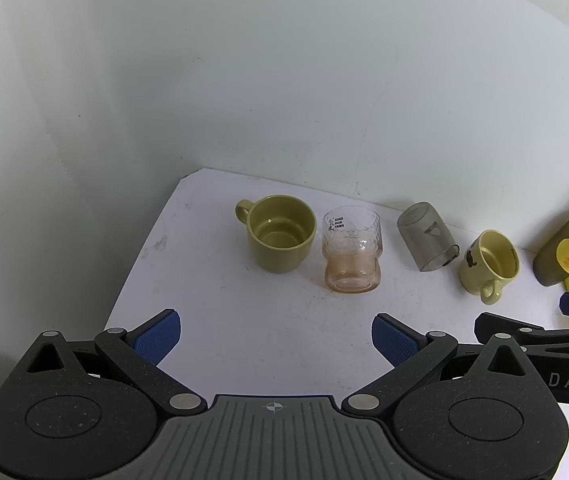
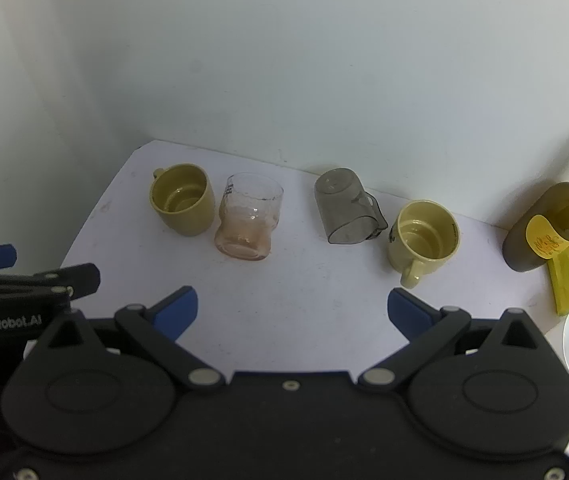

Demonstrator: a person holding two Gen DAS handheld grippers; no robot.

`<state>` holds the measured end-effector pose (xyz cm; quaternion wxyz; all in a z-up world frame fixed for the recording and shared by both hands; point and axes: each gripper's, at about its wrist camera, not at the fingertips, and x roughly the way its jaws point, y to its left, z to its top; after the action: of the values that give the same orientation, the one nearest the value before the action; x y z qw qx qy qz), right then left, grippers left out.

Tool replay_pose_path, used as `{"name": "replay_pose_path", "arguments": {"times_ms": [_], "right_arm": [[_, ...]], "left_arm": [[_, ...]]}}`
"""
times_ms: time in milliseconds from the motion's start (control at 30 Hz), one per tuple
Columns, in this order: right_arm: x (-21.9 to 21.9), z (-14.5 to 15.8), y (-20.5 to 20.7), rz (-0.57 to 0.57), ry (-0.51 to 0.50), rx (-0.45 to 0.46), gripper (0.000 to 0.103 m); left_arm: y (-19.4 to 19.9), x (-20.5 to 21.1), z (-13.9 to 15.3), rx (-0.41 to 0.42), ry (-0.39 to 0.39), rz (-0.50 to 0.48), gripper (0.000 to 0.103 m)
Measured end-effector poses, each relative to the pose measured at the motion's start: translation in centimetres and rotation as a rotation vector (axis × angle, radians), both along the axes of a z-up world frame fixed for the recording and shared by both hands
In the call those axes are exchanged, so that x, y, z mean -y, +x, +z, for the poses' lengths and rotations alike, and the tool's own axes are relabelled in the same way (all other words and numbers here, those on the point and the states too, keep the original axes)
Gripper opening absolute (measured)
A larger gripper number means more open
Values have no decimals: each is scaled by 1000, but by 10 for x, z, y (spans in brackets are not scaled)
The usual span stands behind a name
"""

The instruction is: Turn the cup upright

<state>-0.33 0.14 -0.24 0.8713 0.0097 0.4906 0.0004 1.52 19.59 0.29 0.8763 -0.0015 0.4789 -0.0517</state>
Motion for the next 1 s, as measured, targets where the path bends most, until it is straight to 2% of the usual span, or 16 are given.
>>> {"name": "replay_pose_path", "arguments": {"times_ms": [1000], "right_arm": [[-5, 5, -1, 12, 1, 5, 102]], "left_arm": [[1, -2, 1, 2, 4, 0, 103]]}}
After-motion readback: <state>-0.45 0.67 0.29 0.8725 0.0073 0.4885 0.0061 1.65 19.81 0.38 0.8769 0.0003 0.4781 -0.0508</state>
